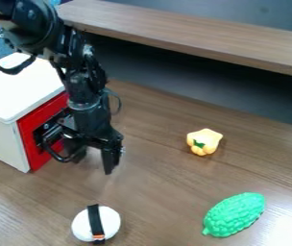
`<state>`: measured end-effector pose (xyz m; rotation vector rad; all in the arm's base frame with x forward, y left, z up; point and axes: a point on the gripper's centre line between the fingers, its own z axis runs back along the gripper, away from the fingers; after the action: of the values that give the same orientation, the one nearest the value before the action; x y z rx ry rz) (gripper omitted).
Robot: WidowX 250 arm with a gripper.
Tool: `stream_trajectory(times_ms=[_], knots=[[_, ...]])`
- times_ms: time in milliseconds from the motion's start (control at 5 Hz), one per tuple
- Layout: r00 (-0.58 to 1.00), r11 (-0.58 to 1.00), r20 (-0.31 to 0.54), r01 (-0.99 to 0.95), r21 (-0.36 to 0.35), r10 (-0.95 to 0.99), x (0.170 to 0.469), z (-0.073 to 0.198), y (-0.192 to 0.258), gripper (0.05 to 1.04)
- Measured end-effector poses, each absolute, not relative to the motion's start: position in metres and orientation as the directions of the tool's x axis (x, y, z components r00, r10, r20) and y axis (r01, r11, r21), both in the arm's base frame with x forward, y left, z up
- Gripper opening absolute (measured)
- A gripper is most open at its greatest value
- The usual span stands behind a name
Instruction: Open the drawer
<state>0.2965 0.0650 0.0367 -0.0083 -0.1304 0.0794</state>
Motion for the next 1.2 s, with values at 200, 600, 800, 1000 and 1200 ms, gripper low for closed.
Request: stream_trajectory(times_ms=[200, 600, 800, 1000, 1200], knots=[[0.991, 0.998, 0.131, -0.031, -0.055, 0.038, 0.295, 0.033, 0.052, 0.998], [0.992, 0.993, 0.110, 0.079, -0.093, -0.069, 0.286, 0.029, 0.008, 0.999], [0.988, 0.988, 0.112, 0.116, -0.098, -0.105, 0.283, 0.029, -0.005, 0.999], [0.985, 0.985, 0.111, 0.143, -0.098, -0.132, 0.280, 0.030, -0.015, 0.999], [0.982, 0.980, 0.105, 0.167, -0.110, -0.155, 0.277, 0.029, -0.026, 0.999]])
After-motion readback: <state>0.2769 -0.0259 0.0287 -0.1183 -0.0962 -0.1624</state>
